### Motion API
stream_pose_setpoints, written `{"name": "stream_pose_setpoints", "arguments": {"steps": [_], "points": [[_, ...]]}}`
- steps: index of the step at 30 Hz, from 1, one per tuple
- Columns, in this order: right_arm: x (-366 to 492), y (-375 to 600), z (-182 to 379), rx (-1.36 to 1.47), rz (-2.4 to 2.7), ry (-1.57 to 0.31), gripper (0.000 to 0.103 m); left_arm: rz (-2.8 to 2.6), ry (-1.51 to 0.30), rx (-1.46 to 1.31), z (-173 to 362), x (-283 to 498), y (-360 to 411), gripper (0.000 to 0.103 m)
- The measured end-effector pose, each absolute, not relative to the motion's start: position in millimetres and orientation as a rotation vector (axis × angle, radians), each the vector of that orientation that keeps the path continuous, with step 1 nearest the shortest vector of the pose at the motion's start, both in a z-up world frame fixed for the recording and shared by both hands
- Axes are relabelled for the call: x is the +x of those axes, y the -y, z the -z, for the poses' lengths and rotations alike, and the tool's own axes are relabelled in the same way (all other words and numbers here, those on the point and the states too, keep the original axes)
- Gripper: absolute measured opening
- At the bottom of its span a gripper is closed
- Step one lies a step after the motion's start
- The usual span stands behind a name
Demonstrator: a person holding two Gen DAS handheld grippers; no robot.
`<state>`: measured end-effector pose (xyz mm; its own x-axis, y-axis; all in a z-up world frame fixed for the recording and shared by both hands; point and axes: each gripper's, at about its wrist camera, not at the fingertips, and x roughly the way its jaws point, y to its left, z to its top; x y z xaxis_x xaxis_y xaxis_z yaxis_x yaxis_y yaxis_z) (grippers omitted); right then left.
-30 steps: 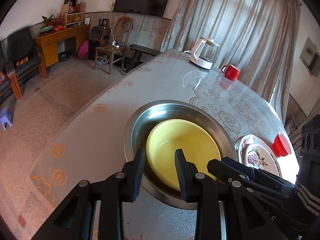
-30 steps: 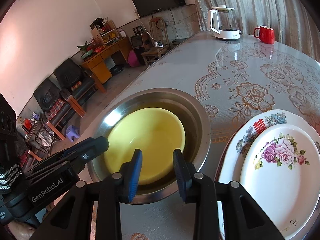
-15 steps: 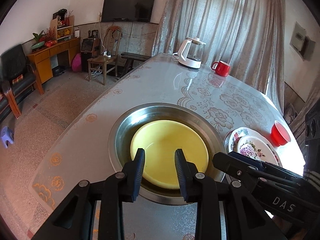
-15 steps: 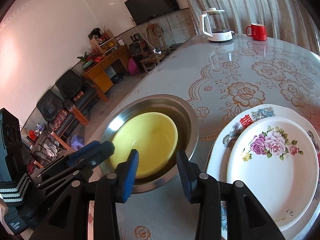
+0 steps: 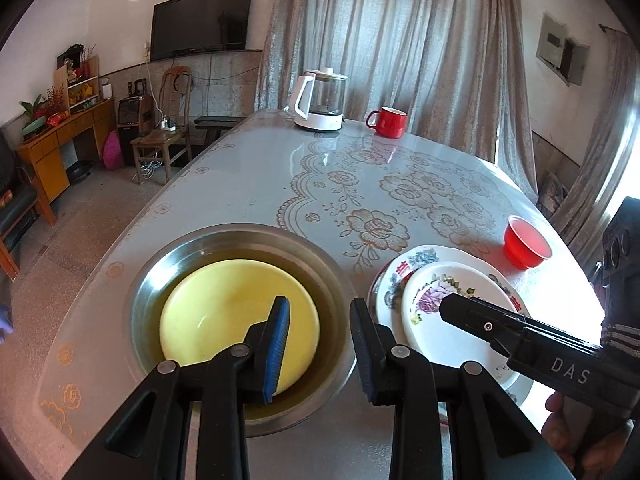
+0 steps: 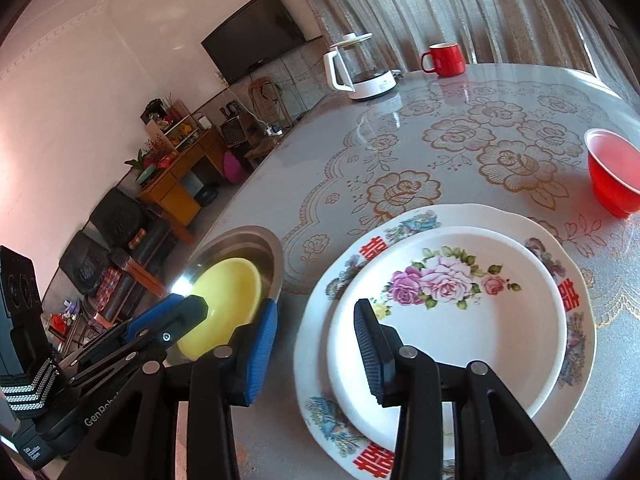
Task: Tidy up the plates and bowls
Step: 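Move the right tool toward the red plastic bowl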
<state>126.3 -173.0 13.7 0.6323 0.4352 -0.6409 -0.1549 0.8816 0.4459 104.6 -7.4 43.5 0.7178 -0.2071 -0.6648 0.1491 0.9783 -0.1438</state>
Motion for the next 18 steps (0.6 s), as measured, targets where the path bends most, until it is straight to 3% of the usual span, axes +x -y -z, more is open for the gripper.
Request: {"name": "stream_pose_setpoints", "arguments": {"steps": [18], "points": [[97.4,353.6,1.4,0.588,0.043,-0.774,0.040,0.452,-0.838,-0.018,-47.2,144.3,130.9,0.036]]}}
